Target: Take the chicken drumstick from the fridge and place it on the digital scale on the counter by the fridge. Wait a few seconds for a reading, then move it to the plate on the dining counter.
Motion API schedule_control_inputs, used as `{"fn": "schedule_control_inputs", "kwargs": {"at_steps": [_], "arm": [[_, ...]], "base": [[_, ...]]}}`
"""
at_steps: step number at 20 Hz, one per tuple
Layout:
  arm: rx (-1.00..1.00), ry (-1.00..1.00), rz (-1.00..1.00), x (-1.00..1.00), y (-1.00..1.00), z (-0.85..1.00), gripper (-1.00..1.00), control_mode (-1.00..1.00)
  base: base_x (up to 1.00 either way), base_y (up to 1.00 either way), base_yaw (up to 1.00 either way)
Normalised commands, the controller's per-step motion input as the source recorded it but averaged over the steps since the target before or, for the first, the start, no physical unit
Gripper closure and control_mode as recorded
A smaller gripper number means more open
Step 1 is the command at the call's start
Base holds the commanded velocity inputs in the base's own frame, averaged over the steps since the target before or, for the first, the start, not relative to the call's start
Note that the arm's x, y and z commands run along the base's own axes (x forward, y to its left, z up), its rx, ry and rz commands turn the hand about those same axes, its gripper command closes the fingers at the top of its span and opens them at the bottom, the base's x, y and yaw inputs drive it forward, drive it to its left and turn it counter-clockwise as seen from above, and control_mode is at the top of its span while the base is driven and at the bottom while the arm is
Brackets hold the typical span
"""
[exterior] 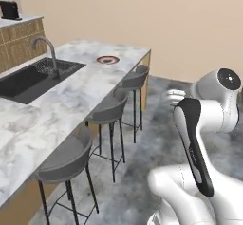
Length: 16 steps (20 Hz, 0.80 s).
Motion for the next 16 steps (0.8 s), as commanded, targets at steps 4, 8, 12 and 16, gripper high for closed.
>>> {"fn": "schedule_control_inputs", "kwargs": {"at_steps": [4,8,12,16], "arm": [[0.0,0.0,0.0,0.0,0.0,0.0,1.0,1.0],[0.0,0.0,0.0,0.0,0.0,0.0,1.0,1.0],[0.0,0.0,0.0,0.0,0.0,0.0,1.0,1.0],[0.0,0.0,0.0,0.0,0.0,0.0,1.0,1.0]], "base": [[0.72,-0.87,0.51],[0.72,-0.92,0.49],[0.71,-0.97,0.47],[0.59,-1.0,0.45]]}}
